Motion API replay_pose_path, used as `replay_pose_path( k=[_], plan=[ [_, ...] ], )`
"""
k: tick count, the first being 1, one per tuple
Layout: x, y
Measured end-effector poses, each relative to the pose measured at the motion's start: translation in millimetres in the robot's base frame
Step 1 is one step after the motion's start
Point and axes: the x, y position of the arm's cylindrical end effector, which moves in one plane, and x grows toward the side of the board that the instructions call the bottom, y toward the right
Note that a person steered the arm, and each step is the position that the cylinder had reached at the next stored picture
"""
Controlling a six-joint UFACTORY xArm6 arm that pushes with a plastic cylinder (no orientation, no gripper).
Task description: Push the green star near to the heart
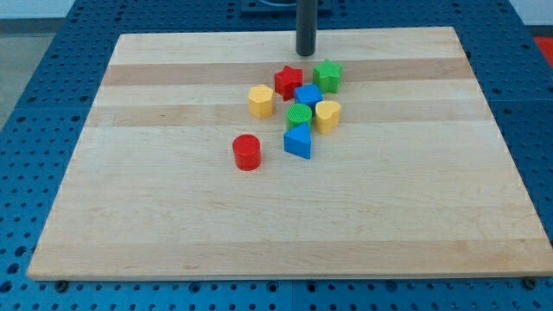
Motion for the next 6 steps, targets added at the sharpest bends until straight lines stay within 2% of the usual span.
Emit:
replay_pose_path(
  k=[2, 4, 6],
  plan=[
    [38.7, 6.1],
    [70.3, 60.3],
    [88.7, 72.9]
  ],
)
